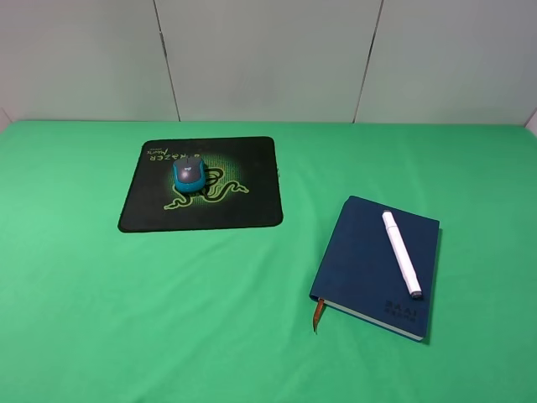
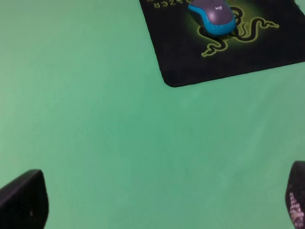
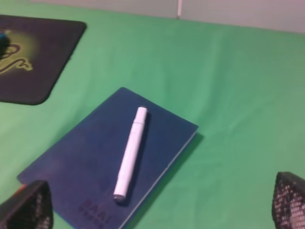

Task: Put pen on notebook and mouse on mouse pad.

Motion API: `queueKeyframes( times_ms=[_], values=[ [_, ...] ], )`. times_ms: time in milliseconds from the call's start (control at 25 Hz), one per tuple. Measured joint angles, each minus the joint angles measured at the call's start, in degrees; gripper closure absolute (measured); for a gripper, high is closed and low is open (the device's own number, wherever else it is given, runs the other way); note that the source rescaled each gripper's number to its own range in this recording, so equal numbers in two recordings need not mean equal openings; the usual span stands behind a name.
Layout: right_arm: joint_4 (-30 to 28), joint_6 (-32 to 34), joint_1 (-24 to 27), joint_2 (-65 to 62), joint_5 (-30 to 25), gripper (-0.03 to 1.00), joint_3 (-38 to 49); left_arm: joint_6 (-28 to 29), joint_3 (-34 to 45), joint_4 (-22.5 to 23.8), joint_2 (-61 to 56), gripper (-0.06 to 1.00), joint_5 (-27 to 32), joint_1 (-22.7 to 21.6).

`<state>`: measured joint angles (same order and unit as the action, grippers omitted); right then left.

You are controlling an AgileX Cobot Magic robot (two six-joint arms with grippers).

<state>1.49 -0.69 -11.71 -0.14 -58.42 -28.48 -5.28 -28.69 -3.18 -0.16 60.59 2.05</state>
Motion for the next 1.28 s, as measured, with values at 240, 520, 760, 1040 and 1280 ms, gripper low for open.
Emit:
queueKeyframes(
  times_ms=[240,520,760,1040,1280],
  values=[
    [0.2,0.0,5.1,0.0,0.1,-0.03,0.0,0.0,0.0,0.0,0.0,-0.06,0.0,0.0],
    [0.2,0.0,10.0,0.0,0.1,-0.03,0.0,0.0,0.0,0.0,0.0,-0.06,0.0,0.0],
    [0.2,0.0,10.3,0.0,0.1,-0.03,0.0,0.0,0.0,0.0,0.0,-0.06,0.0,0.0],
    [0.2,0.0,10.3,0.0,0.1,-0.03,0.0,0.0,0.0,0.0,0.0,-0.06,0.0,0.0],
    [0.2,0.0,10.3,0.0,0.1,-0.03,0.0,0.0,0.0,0.0,0.0,-0.06,0.0,0.0]
  ],
)
